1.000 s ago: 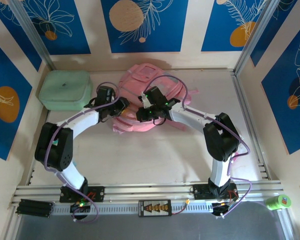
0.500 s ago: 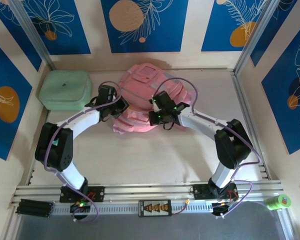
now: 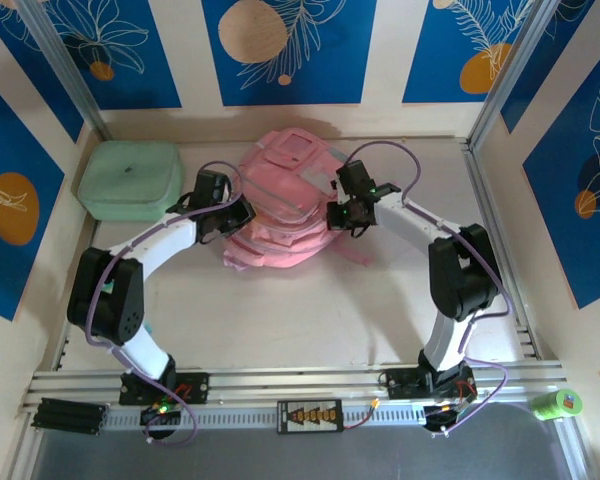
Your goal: Pack the student bag
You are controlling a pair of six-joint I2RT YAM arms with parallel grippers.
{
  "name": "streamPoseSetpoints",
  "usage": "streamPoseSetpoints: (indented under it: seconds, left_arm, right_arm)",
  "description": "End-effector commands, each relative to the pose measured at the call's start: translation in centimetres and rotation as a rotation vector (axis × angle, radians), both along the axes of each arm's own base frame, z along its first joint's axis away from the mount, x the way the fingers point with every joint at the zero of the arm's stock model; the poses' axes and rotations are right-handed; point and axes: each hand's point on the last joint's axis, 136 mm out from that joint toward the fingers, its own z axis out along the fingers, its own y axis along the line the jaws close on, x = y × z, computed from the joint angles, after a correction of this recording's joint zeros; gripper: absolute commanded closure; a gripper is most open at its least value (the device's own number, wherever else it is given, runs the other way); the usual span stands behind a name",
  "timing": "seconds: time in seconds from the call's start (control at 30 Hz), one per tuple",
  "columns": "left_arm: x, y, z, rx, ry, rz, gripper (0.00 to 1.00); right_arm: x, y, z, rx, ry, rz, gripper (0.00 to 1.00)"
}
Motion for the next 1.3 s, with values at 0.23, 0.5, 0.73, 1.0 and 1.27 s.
streamPoseSetpoints:
  seconds: [0.23,0.5,0.73,1.0,1.27]
  left_arm:
    - [-0.3,1.9,1.5,0.053,-0.037,-0.016,1.00]
    - [0.1,1.0,2.0,-0.007,-0.040,-0.018,1.00]
    - [0.0,-1.5,1.9,-0.095,-0.021,-0.056,1.00]
    - [0.2,-1.9,2.3,-0.097,-0.039,-0.060,1.00]
    - [-0.1,-2.3,2.0,-0.099,-0.030,-0.073,1.00]
  right_arm:
    - [2.9,-7.5,-1.0,-0.059,0.110,-0.305,0.94]
    - [2.1,-6.5,0.6,0.003,0.085,-0.298,0.70]
    - [-0.4,-1.2,5.6,0.311,-0.059,-0.077,0.47]
    - [-0.6,4.5,7.7,0.537,-0.073,0.094,0.20]
    - [1.0,7.5,6.4,0.516,-0.081,0.142,0.15]
